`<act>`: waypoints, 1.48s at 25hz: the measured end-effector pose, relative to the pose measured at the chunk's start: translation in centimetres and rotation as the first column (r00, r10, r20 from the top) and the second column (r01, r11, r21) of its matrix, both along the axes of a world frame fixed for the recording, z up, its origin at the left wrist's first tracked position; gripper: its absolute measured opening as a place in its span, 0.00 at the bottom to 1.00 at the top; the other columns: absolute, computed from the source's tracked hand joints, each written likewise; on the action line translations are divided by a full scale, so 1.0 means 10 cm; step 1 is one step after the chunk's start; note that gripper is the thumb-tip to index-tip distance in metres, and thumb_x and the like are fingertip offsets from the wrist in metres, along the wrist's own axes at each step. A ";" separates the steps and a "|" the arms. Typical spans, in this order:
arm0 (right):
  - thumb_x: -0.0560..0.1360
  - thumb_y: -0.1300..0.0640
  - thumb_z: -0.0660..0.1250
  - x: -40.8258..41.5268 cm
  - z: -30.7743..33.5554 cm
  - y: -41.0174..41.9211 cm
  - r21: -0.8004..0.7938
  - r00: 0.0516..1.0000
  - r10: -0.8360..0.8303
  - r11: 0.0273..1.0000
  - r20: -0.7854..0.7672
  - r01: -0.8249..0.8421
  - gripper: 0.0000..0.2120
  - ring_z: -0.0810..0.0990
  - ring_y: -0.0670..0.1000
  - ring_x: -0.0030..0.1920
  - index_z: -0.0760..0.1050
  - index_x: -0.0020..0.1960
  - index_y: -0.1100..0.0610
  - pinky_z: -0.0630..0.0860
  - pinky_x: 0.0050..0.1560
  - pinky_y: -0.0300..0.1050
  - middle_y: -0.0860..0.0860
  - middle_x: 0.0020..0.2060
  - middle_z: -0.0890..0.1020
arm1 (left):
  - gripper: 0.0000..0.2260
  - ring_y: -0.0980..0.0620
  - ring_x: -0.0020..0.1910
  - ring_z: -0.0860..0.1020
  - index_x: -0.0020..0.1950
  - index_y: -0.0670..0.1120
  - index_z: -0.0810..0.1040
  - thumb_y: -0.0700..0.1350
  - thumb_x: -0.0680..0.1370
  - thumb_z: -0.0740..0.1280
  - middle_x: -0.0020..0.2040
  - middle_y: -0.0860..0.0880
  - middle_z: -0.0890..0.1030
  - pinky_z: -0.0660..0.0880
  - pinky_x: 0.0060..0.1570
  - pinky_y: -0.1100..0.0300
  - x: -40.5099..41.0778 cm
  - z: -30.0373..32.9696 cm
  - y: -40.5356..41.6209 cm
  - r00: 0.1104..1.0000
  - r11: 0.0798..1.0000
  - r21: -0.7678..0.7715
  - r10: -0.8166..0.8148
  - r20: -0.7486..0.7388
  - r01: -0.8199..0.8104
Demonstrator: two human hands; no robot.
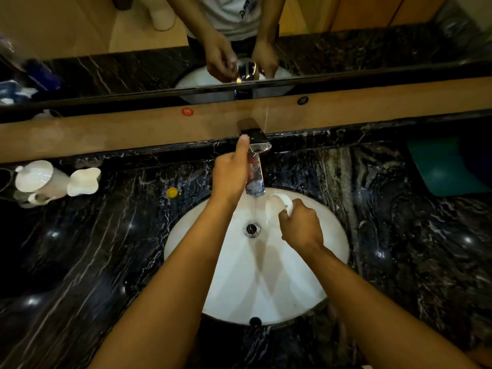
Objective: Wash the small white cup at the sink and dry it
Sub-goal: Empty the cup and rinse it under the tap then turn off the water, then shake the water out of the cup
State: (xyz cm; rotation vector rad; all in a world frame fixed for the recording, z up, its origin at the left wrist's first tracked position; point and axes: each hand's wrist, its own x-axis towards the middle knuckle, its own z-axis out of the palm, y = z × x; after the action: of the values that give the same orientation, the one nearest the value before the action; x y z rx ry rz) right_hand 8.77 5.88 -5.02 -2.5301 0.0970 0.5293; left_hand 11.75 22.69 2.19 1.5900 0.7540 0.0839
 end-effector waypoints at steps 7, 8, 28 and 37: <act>0.77 0.60 0.62 -0.15 0.25 -0.01 0.335 0.946 -0.227 0.895 -0.229 0.296 0.13 0.81 0.49 0.21 0.75 0.60 0.62 0.71 0.20 0.38 0.62 0.43 0.85 | 0.12 0.54 0.22 0.61 0.43 0.40 0.80 0.47 0.81 0.68 0.30 0.47 0.72 0.55 0.23 0.64 0.08 0.27 -0.07 0.994 0.960 -0.259 -0.108 0.015 0.109; 0.77 0.60 0.62 -0.17 0.28 -0.01 0.355 0.943 -0.237 0.882 -0.233 0.310 0.13 0.81 0.49 0.21 0.75 0.60 0.62 0.70 0.19 0.38 0.62 0.45 0.85 | 0.12 0.54 0.22 0.61 0.43 0.40 0.79 0.47 0.81 0.68 0.30 0.47 0.71 0.55 0.23 0.64 0.08 0.27 -0.07 0.994 0.956 -0.272 -0.108 0.009 0.107; 0.81 0.56 0.63 -0.79 0.45 -0.07 0.225 0.973 0.109 0.962 0.205 -0.155 0.06 0.83 0.56 0.40 0.74 0.58 0.53 0.80 0.39 0.52 0.55 0.45 0.84 | 0.15 0.49 0.50 0.80 0.67 0.50 0.76 0.47 0.80 0.69 0.56 0.49 0.83 0.73 0.44 0.58 -1.41 -0.37 -0.08 0.861 0.851 0.166 -0.464 -0.209 0.499; 0.75 0.68 0.70 -1.15 0.46 -0.19 0.192 0.840 0.155 0.937 0.521 -0.292 0.16 0.83 0.59 0.57 0.81 0.62 0.59 0.81 0.58 0.56 0.56 0.58 0.85 | 0.14 0.48 0.54 0.80 0.63 0.47 0.82 0.38 0.78 0.70 0.58 0.48 0.85 0.76 0.50 0.57 -1.62 -0.45 -0.17 0.888 0.783 0.501 -0.457 0.060 0.369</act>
State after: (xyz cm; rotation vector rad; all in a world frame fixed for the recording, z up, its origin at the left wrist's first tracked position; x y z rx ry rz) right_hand -2.78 4.00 -0.37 -2.3388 -0.4434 -0.0472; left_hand -4.46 20.95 -2.36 2.1612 0.2247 0.0936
